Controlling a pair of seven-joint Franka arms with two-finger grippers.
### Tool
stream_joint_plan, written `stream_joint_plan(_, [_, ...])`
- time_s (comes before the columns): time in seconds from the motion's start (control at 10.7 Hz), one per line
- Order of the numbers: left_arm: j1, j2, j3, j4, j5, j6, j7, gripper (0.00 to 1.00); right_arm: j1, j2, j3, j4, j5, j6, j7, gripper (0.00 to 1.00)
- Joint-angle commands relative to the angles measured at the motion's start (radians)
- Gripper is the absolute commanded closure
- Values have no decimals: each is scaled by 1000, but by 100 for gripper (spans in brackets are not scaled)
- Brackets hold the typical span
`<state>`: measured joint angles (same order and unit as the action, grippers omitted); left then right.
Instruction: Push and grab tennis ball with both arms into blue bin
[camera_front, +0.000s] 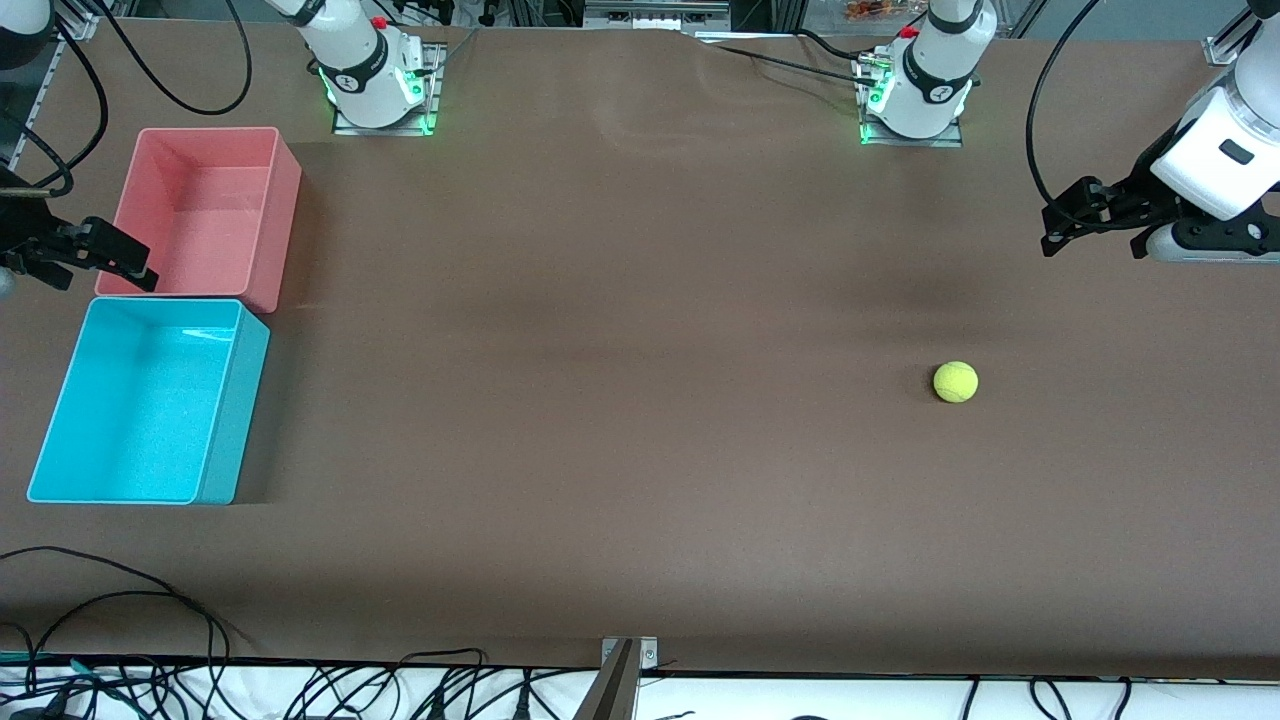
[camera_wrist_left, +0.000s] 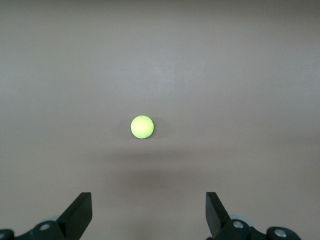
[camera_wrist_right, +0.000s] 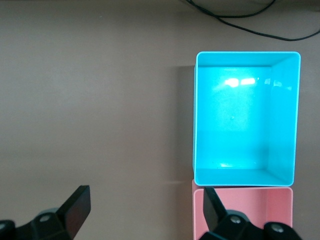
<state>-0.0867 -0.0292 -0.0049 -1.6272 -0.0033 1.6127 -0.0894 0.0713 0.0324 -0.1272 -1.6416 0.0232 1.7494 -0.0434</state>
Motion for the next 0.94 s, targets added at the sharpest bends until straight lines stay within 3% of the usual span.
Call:
stream_joint_plan(0.0, [-10,-3,9,41,22,-34,22,0,4,9,1,29,-3,-38,-6,0])
stream_joint_plan(0.84, [-1,2,9,38,26,-34,22,0,5,31,3,72,-13,-64,-15,0])
